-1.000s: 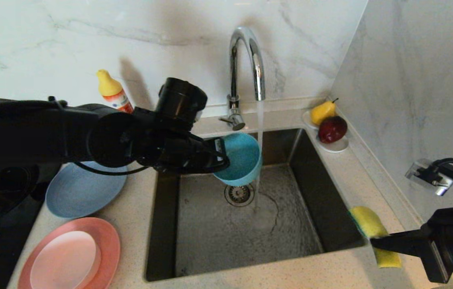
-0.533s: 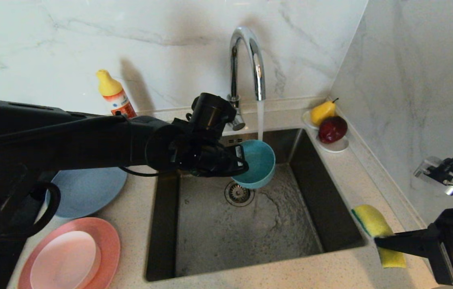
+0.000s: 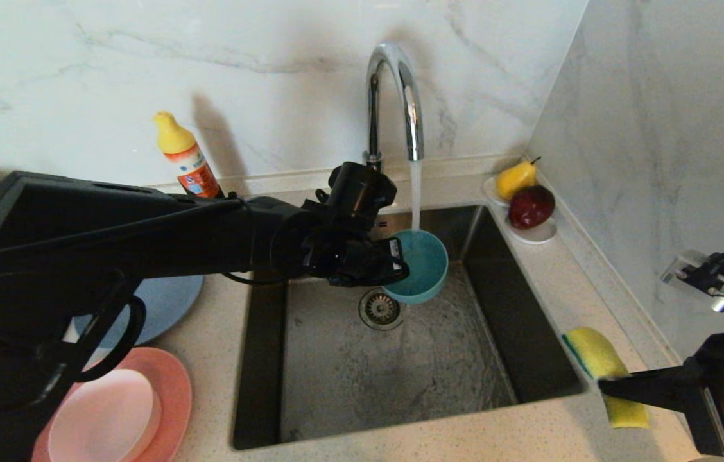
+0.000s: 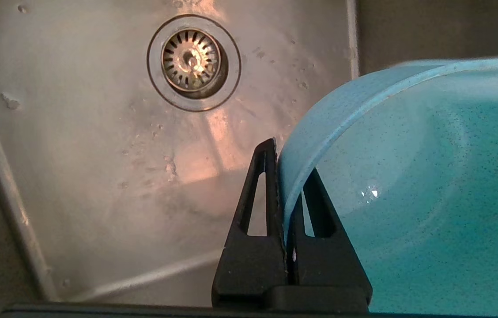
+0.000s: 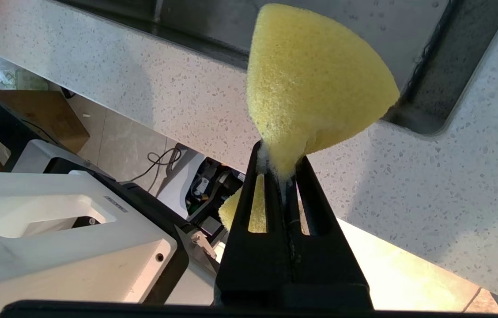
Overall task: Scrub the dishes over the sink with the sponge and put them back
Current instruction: Wash the bowl
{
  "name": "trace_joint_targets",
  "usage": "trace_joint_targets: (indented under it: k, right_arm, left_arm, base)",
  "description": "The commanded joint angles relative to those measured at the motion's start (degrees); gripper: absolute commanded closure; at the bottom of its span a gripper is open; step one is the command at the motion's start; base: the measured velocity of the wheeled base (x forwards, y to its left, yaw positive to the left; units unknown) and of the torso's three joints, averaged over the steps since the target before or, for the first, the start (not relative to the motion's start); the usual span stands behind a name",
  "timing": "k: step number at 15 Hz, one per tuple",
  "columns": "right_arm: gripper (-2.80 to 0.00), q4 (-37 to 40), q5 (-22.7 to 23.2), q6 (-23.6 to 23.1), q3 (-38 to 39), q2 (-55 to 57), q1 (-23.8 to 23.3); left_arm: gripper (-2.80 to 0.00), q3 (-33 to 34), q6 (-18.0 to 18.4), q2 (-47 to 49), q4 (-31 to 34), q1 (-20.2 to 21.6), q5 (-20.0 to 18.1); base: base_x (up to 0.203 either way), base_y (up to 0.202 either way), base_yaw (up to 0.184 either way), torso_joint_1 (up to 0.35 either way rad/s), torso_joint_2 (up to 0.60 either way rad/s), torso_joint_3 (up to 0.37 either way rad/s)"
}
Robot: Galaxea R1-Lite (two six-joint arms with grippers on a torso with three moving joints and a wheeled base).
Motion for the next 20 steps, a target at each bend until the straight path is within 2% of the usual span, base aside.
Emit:
trace_joint_targets:
  k: [1,6,8,12,15,17,20]
  right_arm:
    - [0.00,0.0,0.1,0.0,-0.1,0.5,0.0]
    - [0.00,-0.2,0.1,0.0,-0.2,0.7,0.1]
    - [0.00,-0.2,0.1,0.0,-0.2,0.5,0.1]
    - [0.00,-0.2,0.1,-0.1,-0.6,0.6,0.1]
    - [0.00,-0.1,0.2,-0.1,-0.1,0.5,0.1]
    - [0.00,0.0,1.1,-0.1,0.1,1.1,0.7]
    - [0.00,-0.1,2.1,0.3,0.0,1.9,3.3]
  left_arm:
    - [0.00,-0.9,-0.5,1.8,0.1,0.0,0.1]
    - [0.00,-2.8,-0.6,3.1,0.1,0.0,0.2]
    - [0.00,-5.6,-2.1,4.2,0.9,0.0,0.3]
    - [0.00,-4.9,-2.5,4.0,1.0,0.1,0.3]
    - [0.00,0.8,-2.5,0.3,0.7,0.5,0.7]
    - [0.00,7.7,-1.7,-4.9,-0.9,1.5,3.8]
    - [0.00,18.3,1.4,-11.4,-10.5,4.1,7.8]
  base:
    - [0.000,0.000,0.000,0.000,0.00,0.000]
    - [0.000,0.000,0.000,0.000,0.00,0.000]
    - [0.000,0.000,0.000,0.000,0.00,0.000]
    - [0.000,0.000,0.000,0.000,0.00,0.000]
    - [0.000,0.000,0.000,0.000,0.00,0.000]
    - [0.000,0.000,0.000,0.000,0.00,0.000]
    - [0.000,0.000,0.000,0.000,0.00,0.000]
